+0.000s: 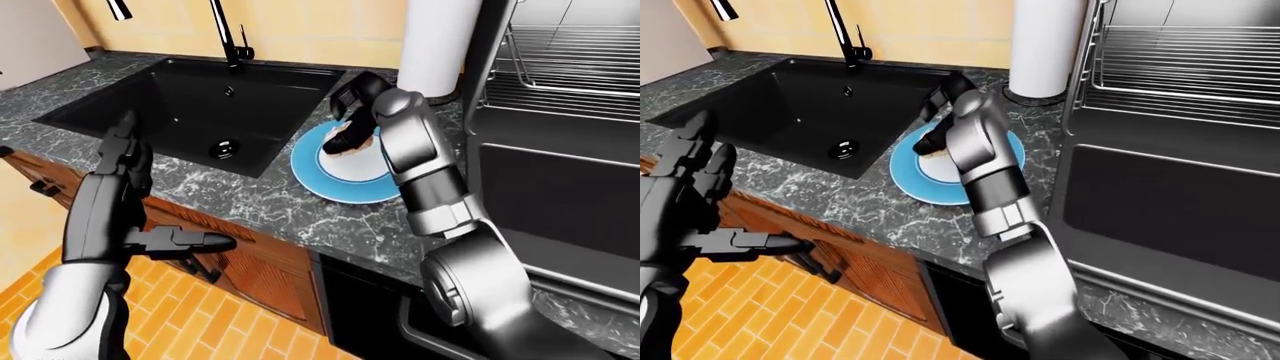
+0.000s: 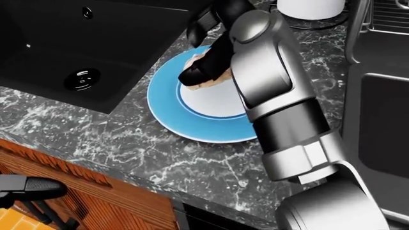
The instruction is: Pick the scone from the top rack and place it on the plate on the counter.
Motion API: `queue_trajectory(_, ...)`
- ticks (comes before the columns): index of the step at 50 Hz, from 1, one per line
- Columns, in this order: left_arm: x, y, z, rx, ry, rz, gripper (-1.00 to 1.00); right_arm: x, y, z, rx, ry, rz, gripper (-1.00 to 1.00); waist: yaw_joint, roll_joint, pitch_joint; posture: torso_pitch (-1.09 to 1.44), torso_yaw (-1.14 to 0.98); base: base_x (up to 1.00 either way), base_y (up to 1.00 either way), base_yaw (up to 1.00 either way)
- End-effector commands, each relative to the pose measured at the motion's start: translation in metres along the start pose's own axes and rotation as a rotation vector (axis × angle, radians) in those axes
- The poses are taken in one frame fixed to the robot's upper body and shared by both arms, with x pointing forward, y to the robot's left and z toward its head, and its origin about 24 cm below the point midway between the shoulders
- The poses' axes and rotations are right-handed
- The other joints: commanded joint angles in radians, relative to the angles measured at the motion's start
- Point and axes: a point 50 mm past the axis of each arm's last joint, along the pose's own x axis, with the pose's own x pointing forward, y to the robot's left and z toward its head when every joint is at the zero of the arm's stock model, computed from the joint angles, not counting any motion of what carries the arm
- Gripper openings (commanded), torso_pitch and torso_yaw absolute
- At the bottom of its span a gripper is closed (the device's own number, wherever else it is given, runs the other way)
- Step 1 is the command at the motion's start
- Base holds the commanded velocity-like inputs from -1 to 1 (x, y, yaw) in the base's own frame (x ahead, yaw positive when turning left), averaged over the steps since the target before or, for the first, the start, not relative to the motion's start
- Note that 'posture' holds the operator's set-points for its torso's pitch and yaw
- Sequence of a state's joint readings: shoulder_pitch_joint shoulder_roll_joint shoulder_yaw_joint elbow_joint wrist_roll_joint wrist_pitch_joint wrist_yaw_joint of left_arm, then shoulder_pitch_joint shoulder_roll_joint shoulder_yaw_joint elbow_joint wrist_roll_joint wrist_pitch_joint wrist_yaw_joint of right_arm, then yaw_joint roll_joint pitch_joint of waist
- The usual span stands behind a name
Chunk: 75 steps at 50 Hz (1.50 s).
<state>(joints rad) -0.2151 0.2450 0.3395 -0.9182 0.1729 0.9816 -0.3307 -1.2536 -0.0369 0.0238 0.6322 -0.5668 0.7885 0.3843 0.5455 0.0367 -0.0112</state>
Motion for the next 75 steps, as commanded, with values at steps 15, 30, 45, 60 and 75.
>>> queue_trajectory(15, -0.004, 0.003, 0.009, 0.023, -0.063, 0.025, 1.00, -0.007, -0.010, 0.021, -0.001, -0.115, -0.115, -1.00, 0.001, 0.001, -0.025, 0.00, 0.44, 0.00, 0.00, 0.00)
queue_trajectory(30, -0.006, 0.004, 0.007, 0.022, -0.061, 0.029, 1.00, -0.002, -0.006, 0.010, -0.006, -0.094, -0.148, -1.00, 0.002, 0.000, -0.026, 0.00, 0.44, 0.00, 0.00, 0.00)
queue_trajectory(45, -0.006, 0.004, 0.008, 0.025, -0.061, 0.027, 1.00, 0.000, -0.010, 0.007, -0.012, -0.091, -0.201, -0.85, 0.004, 0.000, -0.026, 0.00, 0.44, 0.00, 0.00, 0.00)
queue_trajectory(60, -0.002, 0.003, 0.008, 0.028, -0.062, 0.025, 1.00, 0.001, -0.011, 0.009, -0.009, -0.092, -0.208, -0.37, 0.003, 0.000, -0.027, 0.00, 0.44, 0.00, 0.00, 0.00)
queue_trajectory(75, -0.006, 0.004, 0.007, 0.027, -0.060, 0.029, 1.00, 0.001, -0.008, 0.007, -0.016, -0.085, -0.197, 0.40, 0.004, 0.001, -0.027, 0.00, 0.44, 0.00, 0.00, 0.00)
